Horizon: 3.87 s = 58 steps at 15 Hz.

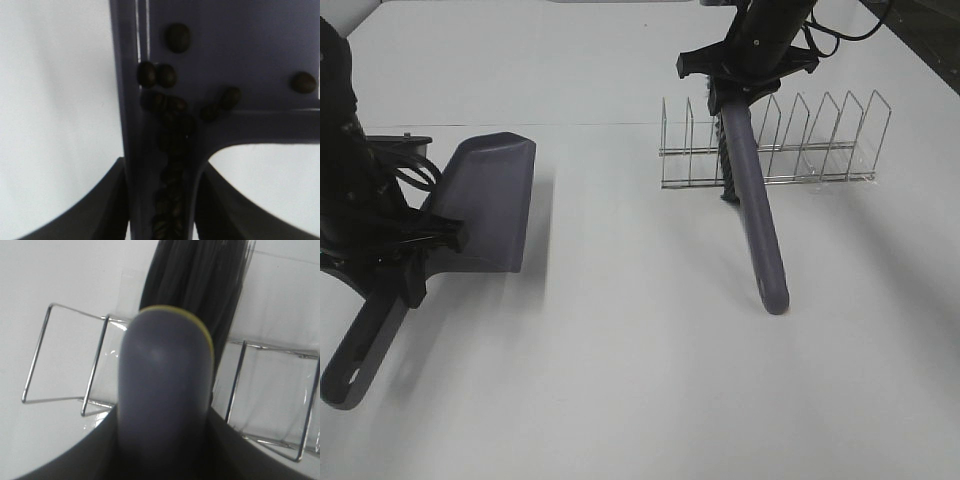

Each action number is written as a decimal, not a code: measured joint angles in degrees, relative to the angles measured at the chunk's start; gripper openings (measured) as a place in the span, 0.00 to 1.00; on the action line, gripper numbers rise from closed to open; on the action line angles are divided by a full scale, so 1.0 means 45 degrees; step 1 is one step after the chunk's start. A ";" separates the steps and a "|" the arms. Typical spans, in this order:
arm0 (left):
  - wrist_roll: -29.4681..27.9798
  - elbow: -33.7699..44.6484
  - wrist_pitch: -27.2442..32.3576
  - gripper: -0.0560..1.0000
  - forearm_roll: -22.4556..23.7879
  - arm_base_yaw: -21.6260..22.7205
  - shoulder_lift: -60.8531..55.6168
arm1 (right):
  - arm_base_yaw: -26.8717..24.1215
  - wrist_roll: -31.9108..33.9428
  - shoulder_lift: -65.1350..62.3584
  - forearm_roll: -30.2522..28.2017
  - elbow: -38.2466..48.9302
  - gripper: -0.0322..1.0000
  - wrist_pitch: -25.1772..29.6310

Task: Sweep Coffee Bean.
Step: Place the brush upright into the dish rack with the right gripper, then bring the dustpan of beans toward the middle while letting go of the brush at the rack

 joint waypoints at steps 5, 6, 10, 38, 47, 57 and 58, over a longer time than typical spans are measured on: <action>0.0000 0.0000 0.0000 0.37 0.0000 0.0000 0.0000 | 0.0000 0.0980 0.0076 -0.0446 0.0000 0.37 -0.0866; 0.0000 0.0000 0.0000 0.37 0.0000 0.0000 0.0000 | 0.0000 0.1159 0.0089 -0.0598 0.0000 0.37 -0.0942; 0.0000 0.0000 0.0000 0.37 0.0000 0.0000 0.0000 | 0.0000 0.1642 0.0229 -0.1273 0.0000 0.41 -0.1095; -0.0471 0.0000 -0.0038 0.37 0.0331 0.0000 0.0000 | 0.0000 0.0229 -0.4966 -0.0166 0.2839 0.71 0.2610; -0.0662 -0.2763 0.0153 0.37 0.0318 0.0000 0.2776 | 0.0000 0.0586 -0.9944 -0.0726 1.1879 0.71 0.0127; -0.0560 -0.2827 -0.0624 0.68 0.0025 0.0000 0.3285 | 0.0000 0.1350 -1.1090 -0.0777 1.4439 0.71 -0.1846; -0.0497 -0.2827 -0.0535 0.70 0.0038 0.0000 0.3285 | 0.0000 0.1350 -1.1090 -0.0815 1.4439 0.71 -0.1846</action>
